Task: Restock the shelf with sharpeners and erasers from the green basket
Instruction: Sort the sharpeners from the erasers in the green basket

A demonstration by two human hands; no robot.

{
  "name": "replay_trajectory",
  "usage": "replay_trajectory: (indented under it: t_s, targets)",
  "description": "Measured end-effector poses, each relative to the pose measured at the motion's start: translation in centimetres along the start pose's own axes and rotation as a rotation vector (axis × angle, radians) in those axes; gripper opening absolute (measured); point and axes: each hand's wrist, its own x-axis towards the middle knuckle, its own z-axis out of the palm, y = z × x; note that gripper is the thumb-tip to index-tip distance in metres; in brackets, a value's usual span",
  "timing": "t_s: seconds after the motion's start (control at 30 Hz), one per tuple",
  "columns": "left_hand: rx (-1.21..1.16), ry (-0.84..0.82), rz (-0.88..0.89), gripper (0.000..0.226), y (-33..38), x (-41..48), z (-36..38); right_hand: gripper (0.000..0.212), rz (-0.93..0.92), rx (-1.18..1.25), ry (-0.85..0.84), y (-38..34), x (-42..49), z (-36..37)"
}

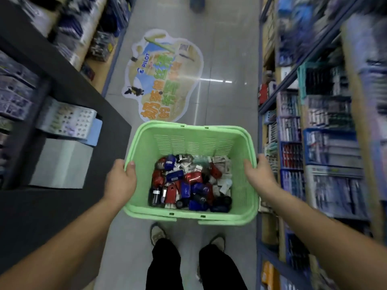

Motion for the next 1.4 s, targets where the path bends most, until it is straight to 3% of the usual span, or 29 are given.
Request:
replay_trajectory:
  t_s: [0.17,0.37,0.67,0.83,1.07,1.4]
  targets:
    - [-0.011,0.088,0.048,0.037,7.9,0.7,-5.5,0.016,-0.164,0.021,0.060,-8.6,-0.8,-8.0]
    - [-0.039,0.145,0.106,0.041,16.0,7.8,-8.1,0.014,-0.202,0.028,0.101,-17.0,4.8,-11.1]
    - [-0.140,0.060,0.050,0.039,25.9,25.7,-9.7,0.020,-0.166,0.054,0.167,-31.4,18.2,-9.7]
    - [-0.153,0.102,0.040,0.036,31.9,33.7,-10.5,0.020,-0.149,0.118,0.182,-38.4,24.5,-10.5]
    - [-0.105,0.117,0.034,0.045,40.9,44.9,-8.8,0.012,-0.148,0.134,0.120,-46.3,37.0,-13.6]
    - [-0.099,0.165,-0.039,0.045,53.8,59.3,-7.4,0.020,-0.198,0.038,0.037,-59.2,56.0,-17.2]
